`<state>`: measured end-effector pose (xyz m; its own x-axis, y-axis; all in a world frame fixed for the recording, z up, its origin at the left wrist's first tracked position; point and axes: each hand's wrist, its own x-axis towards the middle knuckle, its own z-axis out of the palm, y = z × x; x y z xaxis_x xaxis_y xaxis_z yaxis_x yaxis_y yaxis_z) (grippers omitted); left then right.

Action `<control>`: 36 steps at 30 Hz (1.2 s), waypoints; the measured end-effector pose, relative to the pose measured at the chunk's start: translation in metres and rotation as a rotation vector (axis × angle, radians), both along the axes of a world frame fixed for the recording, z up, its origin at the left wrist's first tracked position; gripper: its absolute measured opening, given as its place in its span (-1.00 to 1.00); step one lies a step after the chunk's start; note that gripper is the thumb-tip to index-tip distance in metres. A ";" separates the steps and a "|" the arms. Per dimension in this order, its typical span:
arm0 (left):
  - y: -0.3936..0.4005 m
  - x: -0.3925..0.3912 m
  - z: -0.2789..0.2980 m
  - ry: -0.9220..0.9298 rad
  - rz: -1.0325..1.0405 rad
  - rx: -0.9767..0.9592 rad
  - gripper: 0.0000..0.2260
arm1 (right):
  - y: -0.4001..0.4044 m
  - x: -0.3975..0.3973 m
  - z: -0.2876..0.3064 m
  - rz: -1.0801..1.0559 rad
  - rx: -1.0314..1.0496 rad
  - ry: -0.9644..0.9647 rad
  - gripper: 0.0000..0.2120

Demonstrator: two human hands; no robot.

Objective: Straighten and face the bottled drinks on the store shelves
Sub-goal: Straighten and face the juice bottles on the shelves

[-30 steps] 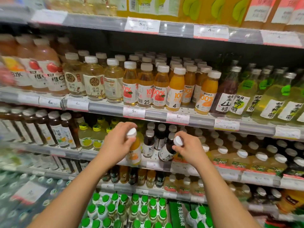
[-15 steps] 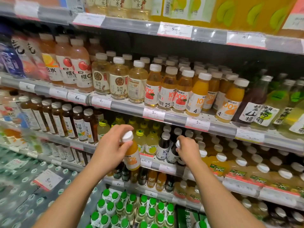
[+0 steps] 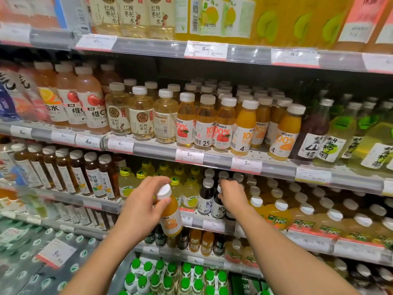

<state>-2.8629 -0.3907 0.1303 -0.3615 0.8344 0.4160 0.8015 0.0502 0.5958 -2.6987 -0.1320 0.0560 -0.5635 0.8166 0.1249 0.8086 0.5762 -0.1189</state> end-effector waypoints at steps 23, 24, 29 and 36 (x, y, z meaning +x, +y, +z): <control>0.042 0.028 0.007 0.062 -0.028 -0.018 -0.70 | -0.063 0.051 0.037 0.089 -0.319 0.443 -0.76; 0.047 0.031 0.010 0.066 -0.040 -0.015 -0.70 | -0.072 0.059 0.043 0.112 -0.367 0.499 -0.76; 0.073 0.054 0.023 0.053 -0.166 0.017 -0.70 | -0.097 0.087 0.067 0.202 -0.540 0.683 -0.43; 0.100 0.098 0.040 -0.003 -0.319 0.047 -0.70 | -0.103 0.116 0.079 0.145 -0.420 0.688 -0.48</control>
<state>-2.7645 -0.2912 0.1702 -0.0858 0.8860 0.4557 0.7706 -0.2309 0.5940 -2.5825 -0.2351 0.1349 -0.5761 0.7970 0.1814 0.3969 0.4668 -0.7903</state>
